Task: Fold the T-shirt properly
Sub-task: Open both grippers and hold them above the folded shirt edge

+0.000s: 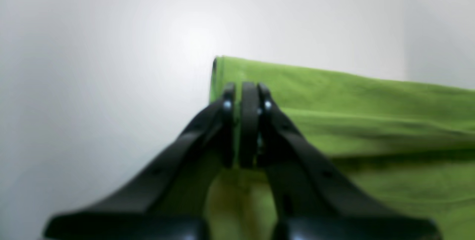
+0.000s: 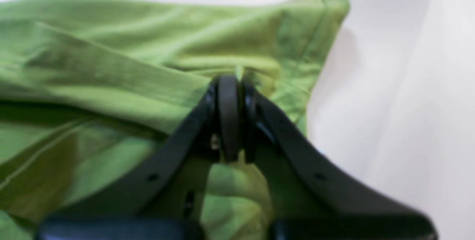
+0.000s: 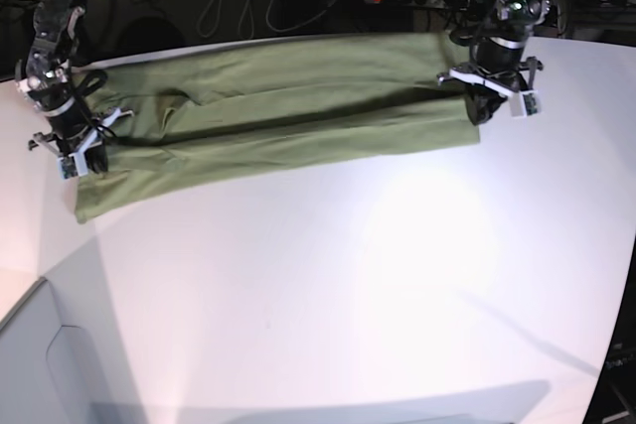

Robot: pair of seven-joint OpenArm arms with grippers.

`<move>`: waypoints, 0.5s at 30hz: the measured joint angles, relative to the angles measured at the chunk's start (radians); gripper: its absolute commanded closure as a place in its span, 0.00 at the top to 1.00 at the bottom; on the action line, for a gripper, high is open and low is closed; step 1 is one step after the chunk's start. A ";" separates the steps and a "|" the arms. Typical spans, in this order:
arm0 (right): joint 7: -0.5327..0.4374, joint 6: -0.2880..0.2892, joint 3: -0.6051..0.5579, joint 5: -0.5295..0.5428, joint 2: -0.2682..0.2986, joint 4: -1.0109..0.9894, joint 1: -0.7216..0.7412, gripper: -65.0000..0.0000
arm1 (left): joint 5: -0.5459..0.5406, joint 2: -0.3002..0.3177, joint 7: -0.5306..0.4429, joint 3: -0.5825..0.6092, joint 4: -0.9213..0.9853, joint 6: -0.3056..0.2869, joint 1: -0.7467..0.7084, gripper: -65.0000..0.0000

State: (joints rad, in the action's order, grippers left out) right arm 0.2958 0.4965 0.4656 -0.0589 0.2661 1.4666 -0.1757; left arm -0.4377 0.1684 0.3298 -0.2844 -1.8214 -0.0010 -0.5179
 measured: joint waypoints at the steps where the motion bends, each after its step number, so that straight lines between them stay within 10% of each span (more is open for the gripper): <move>1: 0.001 0.000 0.000 0.000 0.000 0.000 -0.001 0.00 | 0.000 0.000 0.000 0.000 0.000 0.000 0.000 0.00; 8: 0.008 0.000 -0.003 0.000 0.000 0.000 -0.016 0.07 | 0.000 -0.002 0.002 0.000 0.063 0.000 0.003 0.00; 15: 0.012 0.000 -0.004 -0.001 0.000 0.000 -0.016 0.57 | 0.000 -0.002 0.004 0.000 0.080 0.000 0.006 0.00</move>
State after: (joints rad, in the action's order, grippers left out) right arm 0.3080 0.4965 0.4618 -0.0597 0.2661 1.4662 -0.1921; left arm -0.4381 0.1665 0.3336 -0.2844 -1.7416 -0.0010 -0.5117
